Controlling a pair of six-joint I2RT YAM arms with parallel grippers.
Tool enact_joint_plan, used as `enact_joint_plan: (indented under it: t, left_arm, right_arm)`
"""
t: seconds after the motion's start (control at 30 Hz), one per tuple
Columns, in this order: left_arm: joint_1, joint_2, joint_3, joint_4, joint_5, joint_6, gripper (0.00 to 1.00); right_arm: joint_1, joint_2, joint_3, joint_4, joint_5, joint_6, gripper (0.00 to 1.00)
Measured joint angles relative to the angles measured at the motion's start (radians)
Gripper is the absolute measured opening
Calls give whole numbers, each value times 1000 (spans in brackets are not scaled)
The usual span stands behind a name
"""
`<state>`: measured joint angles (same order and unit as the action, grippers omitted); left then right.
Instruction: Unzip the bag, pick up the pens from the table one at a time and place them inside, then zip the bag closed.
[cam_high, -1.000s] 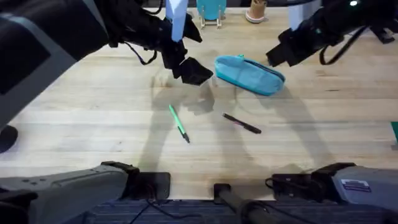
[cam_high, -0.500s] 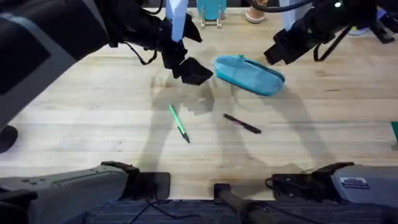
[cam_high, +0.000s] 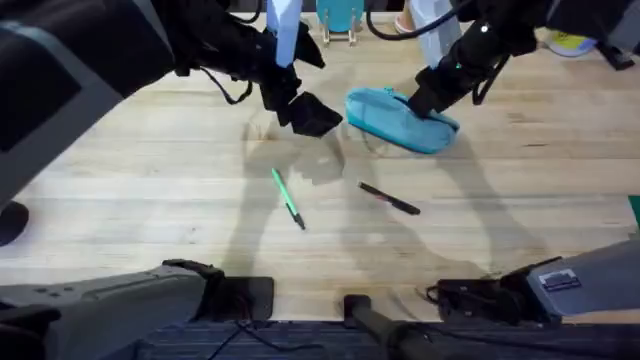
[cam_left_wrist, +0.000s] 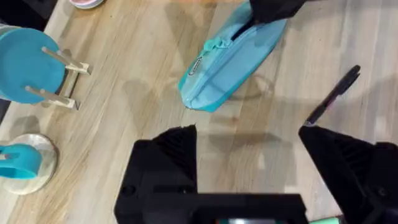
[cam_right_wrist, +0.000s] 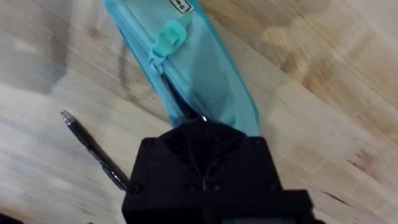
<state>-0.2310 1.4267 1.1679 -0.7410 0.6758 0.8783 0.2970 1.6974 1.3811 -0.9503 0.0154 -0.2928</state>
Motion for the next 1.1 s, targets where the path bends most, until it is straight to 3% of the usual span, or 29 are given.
enact_joint_plan:
  t: [0.23, 0.27, 0.47, 0.5, 1.1]
  left_arm:
    - [0, 0, 0, 0, 0, 0, 993]
    - [0, 0, 0, 0, 0, 0, 993]
    - [0, 0, 0, 0, 0, 0, 994]
    - [0, 0, 0, 0, 0, 0, 994]
    - [0, 0, 0, 0, 0, 0, 994]
  right_arm:
    - [0, 18, 0, 4, 0, 0, 38]
    - [0, 18, 0, 4, 0, 2, 99]
    - [-1, 18, 0, 5, 7, -6, 936]
    - [-1, 18, 0, 7, 7, -8, 980]
    - [-1, 18, 0, 44, 17, -8, 996]
